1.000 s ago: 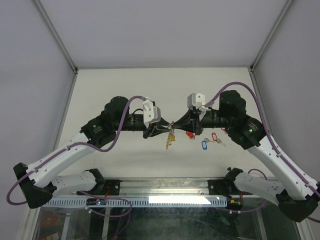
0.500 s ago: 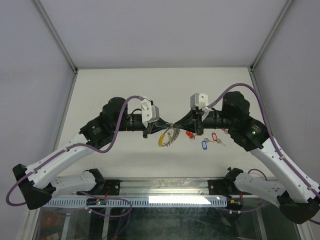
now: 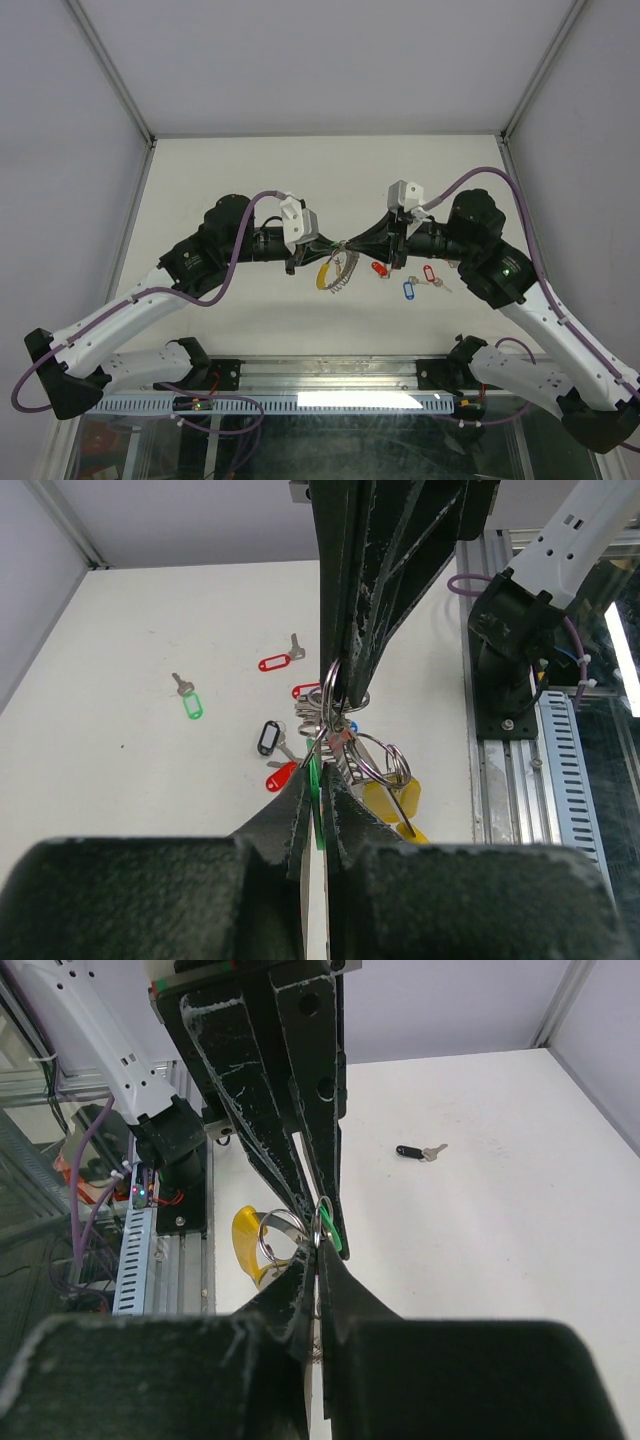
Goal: Put the keys on the keyring
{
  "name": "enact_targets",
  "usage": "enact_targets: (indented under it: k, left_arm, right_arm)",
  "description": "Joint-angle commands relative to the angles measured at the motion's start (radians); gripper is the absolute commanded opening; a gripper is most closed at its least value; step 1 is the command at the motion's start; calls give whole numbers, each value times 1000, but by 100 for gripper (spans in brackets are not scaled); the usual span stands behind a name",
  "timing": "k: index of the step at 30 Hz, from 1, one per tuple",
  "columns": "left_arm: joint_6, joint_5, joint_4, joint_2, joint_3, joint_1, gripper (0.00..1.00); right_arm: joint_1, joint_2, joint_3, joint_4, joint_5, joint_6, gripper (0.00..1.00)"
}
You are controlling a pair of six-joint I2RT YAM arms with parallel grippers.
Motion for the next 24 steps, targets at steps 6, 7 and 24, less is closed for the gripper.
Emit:
enact_targets:
  k: [6,7,24]
  left_arm:
    - [1,-9,33,6,18,-1,1]
    - [0,-9,33,7,20,-1,1]
    - [-14,-159,37,-33,25,-1,34]
  right_arm:
    - [1,-55,-61,297,89,186,0]
    - [1,-59,-73,320,92,206,0]
    - [0,-77,-115,356,116,218,0]
